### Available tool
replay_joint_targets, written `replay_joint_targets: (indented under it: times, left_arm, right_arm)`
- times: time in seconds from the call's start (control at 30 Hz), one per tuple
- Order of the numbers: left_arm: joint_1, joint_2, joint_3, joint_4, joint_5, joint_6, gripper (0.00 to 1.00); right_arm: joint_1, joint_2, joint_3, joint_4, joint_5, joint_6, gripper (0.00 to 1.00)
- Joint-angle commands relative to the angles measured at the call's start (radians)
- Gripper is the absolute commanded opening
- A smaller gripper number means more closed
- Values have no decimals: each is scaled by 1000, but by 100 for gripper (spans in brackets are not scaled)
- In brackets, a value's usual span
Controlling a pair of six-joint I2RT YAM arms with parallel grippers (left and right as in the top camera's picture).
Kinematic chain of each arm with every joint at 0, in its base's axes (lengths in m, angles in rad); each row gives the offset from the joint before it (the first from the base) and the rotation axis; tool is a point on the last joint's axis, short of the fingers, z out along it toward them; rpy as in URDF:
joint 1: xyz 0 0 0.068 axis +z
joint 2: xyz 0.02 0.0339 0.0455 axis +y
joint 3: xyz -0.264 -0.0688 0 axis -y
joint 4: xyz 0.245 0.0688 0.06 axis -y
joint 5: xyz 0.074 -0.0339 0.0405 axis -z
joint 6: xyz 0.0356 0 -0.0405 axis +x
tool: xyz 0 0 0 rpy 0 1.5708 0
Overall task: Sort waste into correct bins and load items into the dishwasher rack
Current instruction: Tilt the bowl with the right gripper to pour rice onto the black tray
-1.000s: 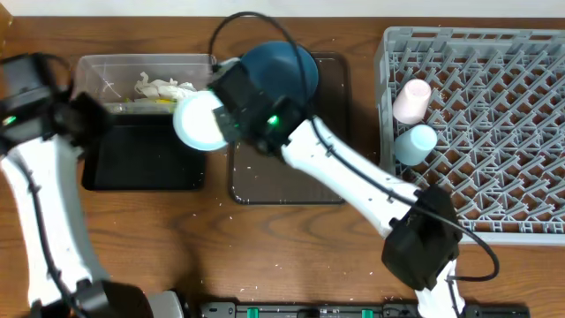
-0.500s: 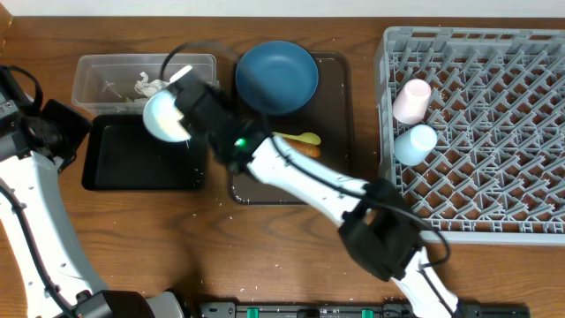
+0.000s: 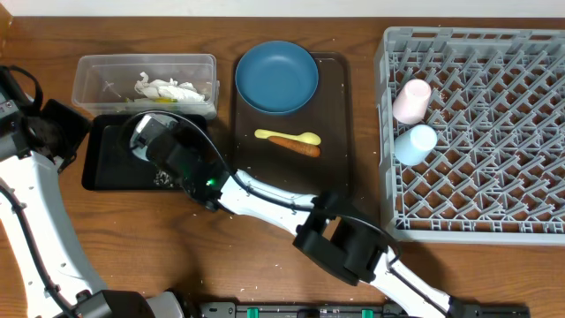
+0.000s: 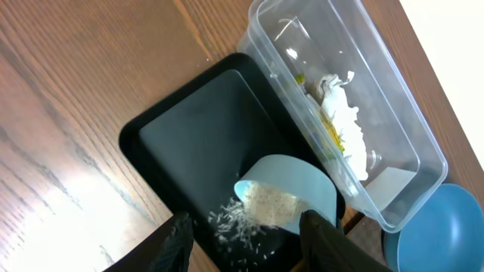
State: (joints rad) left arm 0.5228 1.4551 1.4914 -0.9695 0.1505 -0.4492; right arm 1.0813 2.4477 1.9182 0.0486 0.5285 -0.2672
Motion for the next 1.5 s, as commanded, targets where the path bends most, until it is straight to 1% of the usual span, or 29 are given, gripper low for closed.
replay_joint_targets:
  times: [0.0,0.1,0.23,0.33,0.47,0.67,0.83,0.93,1.03,1.17,1.27,1.47]
  left_arm:
    - [5,-3,20,15,-5,-9,49]
    - [5,-3,20,36,-5,-9,49]
    - [5,-3,20,71,-6,-9,49]
    - [5,-3,20,102,-6,-9,49]
    - [11,-3,20,147,-6,-10,49]
    - [56,-3,20,188,-5,-61,50]
    - [89,-3,20,194,-5,-113,50]
    - [95,-3,20,195,-5,-132,50]
    - [95,-3,20,198,-5,-133,50]
    - [95,-3,20,198,-5,-133,50]
    - [95,-3,20,198,-5,-134,50]
    - [95,-3,20,198,-5,-133,50]
  right_arm:
    - [-1,-5,10,58,74,-43,1]
    - [-1,-5,10,165,162,-64,1]
    - [6,-5,10,249,175,-161,1]
    - [16,-5,10,251,191,-204,1]
    - [26,-5,10,254,228,-205,1]
    - [44,-5,10,342,299,-240,1]
    - [54,-5,10,349,345,-240,1]
    - [62,-5,10,416,404,-281,1]
    - [69,-5,10,473,407,-326,1]
    - [78,-5,10,456,421,-337,1]
    - [85,-5,10,459,457,-345,1]
    - [92,-5,10,539,573,-348,1]
